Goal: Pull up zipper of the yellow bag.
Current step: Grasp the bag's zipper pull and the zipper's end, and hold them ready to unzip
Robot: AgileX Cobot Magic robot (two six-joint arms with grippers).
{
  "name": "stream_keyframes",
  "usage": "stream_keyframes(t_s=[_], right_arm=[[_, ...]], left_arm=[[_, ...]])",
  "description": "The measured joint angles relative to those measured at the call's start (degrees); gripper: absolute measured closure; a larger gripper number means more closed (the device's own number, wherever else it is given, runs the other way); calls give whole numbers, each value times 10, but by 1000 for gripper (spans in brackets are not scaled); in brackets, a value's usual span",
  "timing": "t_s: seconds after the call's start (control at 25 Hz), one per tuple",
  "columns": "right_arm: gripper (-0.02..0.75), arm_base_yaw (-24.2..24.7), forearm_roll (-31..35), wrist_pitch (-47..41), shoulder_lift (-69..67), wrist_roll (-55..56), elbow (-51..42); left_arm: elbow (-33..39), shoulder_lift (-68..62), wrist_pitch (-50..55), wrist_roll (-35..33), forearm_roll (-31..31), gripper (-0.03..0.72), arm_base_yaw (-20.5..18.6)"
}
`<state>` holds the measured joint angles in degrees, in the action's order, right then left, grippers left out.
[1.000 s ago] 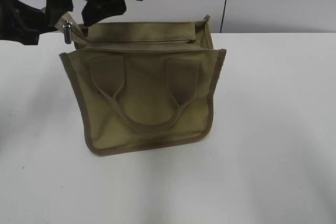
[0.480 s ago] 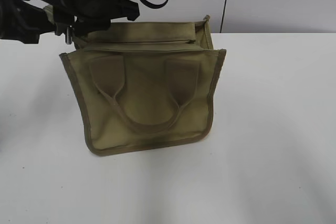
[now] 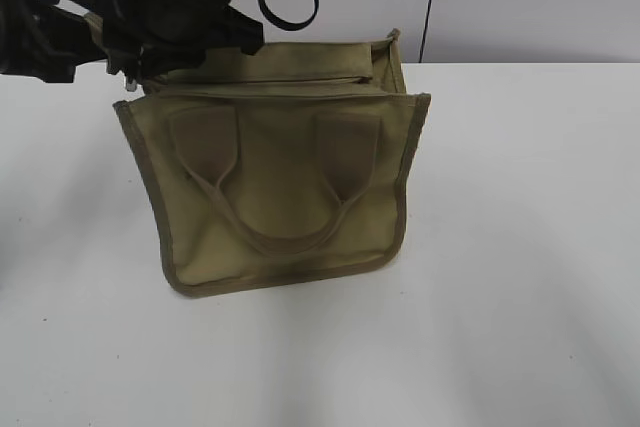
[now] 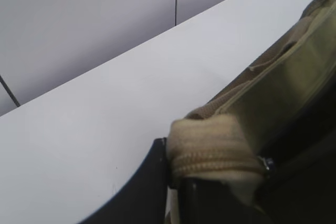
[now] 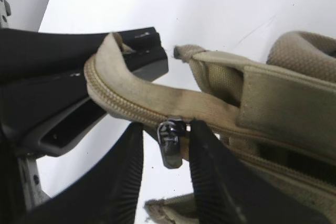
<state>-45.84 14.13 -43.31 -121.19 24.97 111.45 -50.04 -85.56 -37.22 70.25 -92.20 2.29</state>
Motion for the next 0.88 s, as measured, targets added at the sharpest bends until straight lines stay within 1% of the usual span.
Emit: stream_keyframes(t_s=[0.16, 0.24, 0.48, 0.56, 0.88], right_arm=[[598, 0, 0, 0, -3, 1, 1], [620, 0, 0, 0, -5, 1, 1], [626, 0, 2, -1, -6, 1, 1], [648, 0, 2, -1, -6, 2, 1], [667, 0, 3, -10, -2, -19, 1]], left_arm=[[0, 0, -8, 0, 2, 680, 0], [0, 0, -11, 0, 4, 680, 0], [0, 3, -12, 0, 7, 680, 0], [0, 6, -12, 0, 9, 680, 0], [0, 7, -13, 0, 11, 680, 0]])
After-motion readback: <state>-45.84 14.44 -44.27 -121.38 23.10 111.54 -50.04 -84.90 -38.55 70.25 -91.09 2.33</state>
